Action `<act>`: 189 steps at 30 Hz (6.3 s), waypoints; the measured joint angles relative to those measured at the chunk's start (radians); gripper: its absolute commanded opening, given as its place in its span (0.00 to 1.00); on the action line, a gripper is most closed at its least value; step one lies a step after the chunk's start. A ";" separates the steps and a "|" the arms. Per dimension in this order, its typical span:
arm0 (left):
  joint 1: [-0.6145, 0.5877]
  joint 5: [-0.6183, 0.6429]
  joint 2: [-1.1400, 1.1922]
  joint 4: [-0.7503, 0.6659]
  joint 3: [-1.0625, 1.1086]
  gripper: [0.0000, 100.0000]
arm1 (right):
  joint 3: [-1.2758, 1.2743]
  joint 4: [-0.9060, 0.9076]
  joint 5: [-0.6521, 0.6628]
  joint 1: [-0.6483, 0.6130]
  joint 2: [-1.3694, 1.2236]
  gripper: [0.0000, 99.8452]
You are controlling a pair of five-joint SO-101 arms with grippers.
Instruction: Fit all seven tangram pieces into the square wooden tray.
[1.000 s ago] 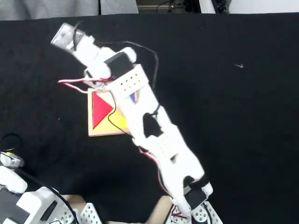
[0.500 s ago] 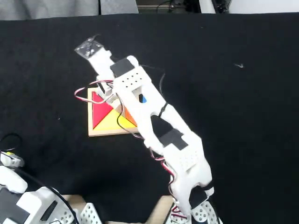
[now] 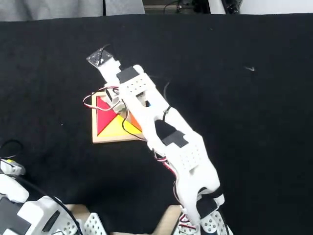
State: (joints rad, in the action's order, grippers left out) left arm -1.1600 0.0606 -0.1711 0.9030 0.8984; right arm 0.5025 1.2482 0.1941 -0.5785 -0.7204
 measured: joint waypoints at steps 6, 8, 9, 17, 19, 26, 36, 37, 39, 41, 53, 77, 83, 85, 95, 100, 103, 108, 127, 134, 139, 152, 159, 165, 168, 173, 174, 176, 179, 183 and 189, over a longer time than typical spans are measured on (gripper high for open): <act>0.005 0.000 0.000 0.000 0.000 0.18 | 0.000 0.000 0.000 -0.002 0.000 0.17; 0.012 0.000 0.000 0.000 0.000 0.18 | 0.000 0.000 0.000 -0.002 0.000 0.19; 0.014 -0.002 0.000 0.000 0.000 0.18 | 0.000 0.000 0.000 -0.002 0.000 0.19; 0.018 -0.002 0.000 -0.002 0.000 0.18 | 0.000 0.000 0.000 -0.002 0.000 0.20; 0.018 -0.002 0.000 -0.002 0.000 0.18 | 0.000 0.000 0.000 -0.002 0.000 0.20; 0.018 -0.002 0.000 -0.002 0.000 0.18 | 0.000 0.000 0.000 -0.046 0.000 0.28; 0.018 -0.002 0.000 -0.002 0.000 0.18 | 0.015 0.008 0.000 -0.048 0.000 0.17; 0.018 -0.002 0.000 -0.002 0.000 0.18 | 0.023 0.014 0.000 -0.048 0.000 0.12; 0.018 -0.002 0.000 -0.002 0.000 0.18 | 0.035 0.015 0.000 -0.048 0.003 0.03; 0.018 -0.002 0.000 -0.002 0.000 0.18 | 0.035 0.015 -0.005 -0.048 0.003 0.02; 0.018 -0.002 0.000 -0.002 0.000 0.18 | 0.037 0.006 -0.005 -0.051 -0.038 0.01; 0.018 -0.002 0.000 -0.002 0.000 0.18 | 0.104 -0.127 -0.005 -0.018 -0.114 0.01; 0.018 -0.002 0.000 -0.002 0.000 0.18 | 0.106 -0.123 -0.005 -0.018 -0.115 0.01; 0.018 -0.002 0.000 -0.002 0.000 0.18 | 0.126 -0.094 -0.005 -0.018 -0.115 0.01; 0.018 -0.002 0.000 -0.002 0.000 0.18 | 0.450 0.296 -0.005 0.055 -0.075 0.01; 0.018 -0.002 0.000 -0.002 0.000 0.18 | 0.623 0.479 0.029 0.187 0.029 0.01; 0.018 -0.002 0.000 -0.002 0.000 0.18 | 0.617 0.482 0.051 0.278 0.072 0.01; 0.018 -0.032 0.000 -0.002 0.000 0.18 | 0.417 0.482 0.048 0.345 0.081 0.01; 0.018 -0.038 0.000 -0.002 -0.002 0.18 | -0.219 0.051 -0.180 0.342 0.184 0.25; 0.018 -0.038 0.000 -0.002 -0.002 0.18 | -0.226 0.002 -0.216 0.256 0.184 0.21; 0.018 -0.038 0.000 -0.002 -0.002 0.18 | -0.226 -0.017 -0.219 0.252 0.183 0.21; 0.018 -0.038 0.000 -0.002 -0.002 0.18 | -0.150 -0.020 -0.219 0.247 0.031 0.21; 0.018 -0.038 0.000 -0.002 -0.002 0.18 | -0.109 -0.009 -0.219 0.249 0.000 0.15; 0.018 -0.038 0.000 -0.002 -0.002 0.18 | -0.080 -0.003 -0.219 0.250 0.000 0.04; 0.018 -0.038 0.000 -0.002 -0.002 0.18 | -0.052 0.032 -0.219 0.250 0.000 0.01; 0.018 -0.038 0.000 -0.002 -0.002 0.18 | 0.005 0.112 -0.198 0.252 0.000 0.01; 0.018 -0.038 0.000 -0.002 -0.002 0.18 | 0.017 0.121 -0.186 0.252 0.000 0.01; 0.018 -0.038 0.000 -0.002 -0.002 0.18 | 0.048 0.138 -0.152 0.252 0.008 0.01; 0.018 -0.038 0.000 -0.002 -0.002 0.18 | 0.115 0.175 -0.029 0.239 0.031 0.01; 0.018 -0.038 0.000 -0.002 -0.002 0.18 | 0.167 0.193 0.232 0.138 0.040 0.01; 0.018 -0.038 0.000 -0.002 -0.002 0.18 | 0.173 0.094 0.485 0.021 0.020 0.01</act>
State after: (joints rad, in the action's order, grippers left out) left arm -1.1416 0.0222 -0.1711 0.9014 0.8968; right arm 0.6759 1.3418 0.6790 -0.5570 -0.7004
